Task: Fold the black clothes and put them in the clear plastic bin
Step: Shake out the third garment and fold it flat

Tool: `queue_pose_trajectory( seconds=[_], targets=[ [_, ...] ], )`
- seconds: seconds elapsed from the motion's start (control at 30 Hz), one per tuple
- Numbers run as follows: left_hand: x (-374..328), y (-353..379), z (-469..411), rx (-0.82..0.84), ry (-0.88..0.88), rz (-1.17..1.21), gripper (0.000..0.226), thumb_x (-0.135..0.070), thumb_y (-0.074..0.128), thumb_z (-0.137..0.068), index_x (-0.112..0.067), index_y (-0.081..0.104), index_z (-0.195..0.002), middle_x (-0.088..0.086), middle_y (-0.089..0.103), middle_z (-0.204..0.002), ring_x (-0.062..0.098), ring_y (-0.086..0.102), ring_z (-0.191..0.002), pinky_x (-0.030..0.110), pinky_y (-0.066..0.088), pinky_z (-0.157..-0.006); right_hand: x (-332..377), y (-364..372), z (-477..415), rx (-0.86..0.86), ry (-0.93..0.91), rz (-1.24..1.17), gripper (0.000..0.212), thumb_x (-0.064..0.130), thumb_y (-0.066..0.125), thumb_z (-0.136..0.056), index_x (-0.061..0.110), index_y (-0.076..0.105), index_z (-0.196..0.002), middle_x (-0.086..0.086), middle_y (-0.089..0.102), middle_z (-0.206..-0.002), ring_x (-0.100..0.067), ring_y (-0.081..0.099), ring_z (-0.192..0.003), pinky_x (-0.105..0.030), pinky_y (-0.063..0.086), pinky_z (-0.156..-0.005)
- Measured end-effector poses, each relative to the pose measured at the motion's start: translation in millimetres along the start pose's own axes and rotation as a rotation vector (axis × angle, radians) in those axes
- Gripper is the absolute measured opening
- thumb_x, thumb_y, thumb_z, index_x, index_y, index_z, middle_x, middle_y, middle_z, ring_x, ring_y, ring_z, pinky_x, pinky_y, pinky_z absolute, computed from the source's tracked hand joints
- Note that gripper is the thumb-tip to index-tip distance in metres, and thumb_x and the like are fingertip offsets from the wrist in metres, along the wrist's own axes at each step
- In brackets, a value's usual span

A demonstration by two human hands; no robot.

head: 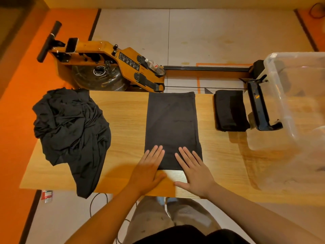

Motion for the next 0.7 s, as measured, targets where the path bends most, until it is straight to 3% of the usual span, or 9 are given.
queue_pose_trajectory(
  seconds=[0.17,0.37,0.43,0.47,0.53,0.57,0.63,0.7],
  targets=[
    [-9.2,-2.6,9.5,-0.016,-0.002,-0.015,0.089,-0.073,0.032,-0.089,-0.01,0.029,-0.151,0.01,0.028,-0.158,0.026,0.022,-0.147,0.045,0.023,-0.119,3.4,4.6,1.8,-0.012,-0.011,0.006,0.098,0.084,0.03,-0.083,0.016,0.02,-0.153,-0.009,0.016,-0.16,-0.024,0.006,-0.149,-0.042,0.007,-0.117],
    [-17.3,12.1,42.7,0.015,0.121,-0.082,0.111,-0.085,0.04,-0.078,-0.006,0.021,-0.153,0.012,0.015,-0.161,0.025,0.009,-0.149,0.042,0.012,-0.117,18.0,17.7,40.7,-0.066,-0.06,-0.003,0.105,0.086,0.035,-0.078,0.015,0.02,-0.154,-0.01,0.015,-0.161,-0.026,0.008,-0.149,-0.044,0.011,-0.117],
    [-16.4,19.1,48.5,0.029,0.162,-0.152,0.112,-0.068,0.066,-0.073,-0.005,0.017,-0.152,0.013,0.007,-0.162,0.025,0.004,-0.148,0.04,0.007,-0.117,26.0,22.1,51.5,-0.09,-0.06,0.033,0.101,0.07,0.057,-0.078,0.016,0.018,-0.154,-0.01,0.02,-0.16,-0.027,0.013,-0.148,-0.043,0.012,-0.116],
    [-16.8,20.7,50.2,0.014,0.165,-0.156,0.112,-0.048,0.082,-0.066,-0.006,0.02,-0.15,0.015,0.014,-0.161,0.025,0.002,-0.147,0.039,0.005,-0.117,29.2,24.0,55.5,-0.11,-0.042,0.043,0.102,0.054,0.071,-0.076,0.016,0.016,-0.154,-0.01,0.024,-0.158,-0.026,0.016,-0.147,-0.041,0.012,-0.116],
    [-18.9,21.4,55.7,-0.034,0.148,-0.173,0.117,-0.001,0.085,-0.05,-0.008,0.023,-0.148,0.016,0.041,-0.149,0.023,-0.005,-0.148,0.037,0.004,-0.116,34.4,25.9,63.1,-0.148,0.002,0.044,0.112,0.017,0.082,-0.069,0.018,0.01,-0.154,-0.008,0.032,-0.155,-0.023,0.022,-0.145,-0.038,0.012,-0.117],
    [-21.8,21.6,61.2,-0.046,0.149,-0.178,0.121,0.011,0.079,-0.043,-0.008,0.023,-0.149,0.015,0.047,-0.145,0.021,-0.008,-0.149,0.037,0.005,-0.117,36.7,25.6,66.9,-0.162,0.015,0.052,0.118,0.003,0.081,-0.064,0.02,0.006,-0.155,-0.007,0.036,-0.154,-0.022,0.026,-0.144,-0.037,0.013,-0.117],
    [-24.0,23.5,73.5,-0.037,0.176,-0.181,0.122,0.018,0.078,-0.034,-0.009,0.033,-0.145,0.014,0.05,-0.143,0.021,0.007,-0.149,0.039,0.018,-0.12,41.4,24.2,76.3,-0.161,0.005,0.068,0.123,-0.007,0.08,-0.055,0.021,0.013,-0.155,-0.005,0.041,-0.15,-0.021,0.036,-0.14,-0.034,0.022,-0.113],
    [-23.5,23.5,83.3,0.012,0.199,-0.18,0.118,0.017,0.082,-0.029,-0.011,0.049,-0.139,0.011,0.052,-0.141,0.022,0.034,-0.139,0.04,0.034,-0.111,45.1,21.7,87.0,-0.161,-0.013,0.068,0.111,-0.005,0.084,-0.049,0.022,0.038,-0.147,-0.003,0.048,-0.146,-0.02,0.047,-0.133,-0.033,0.04,-0.105]
  ],
)
Point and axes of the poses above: each hand's wrist, its own z-axis away from the middle knuckle, its own y-axis out of the palm, x = y × z, the point moved 5 cm from there along -z, towards the middle knuckle
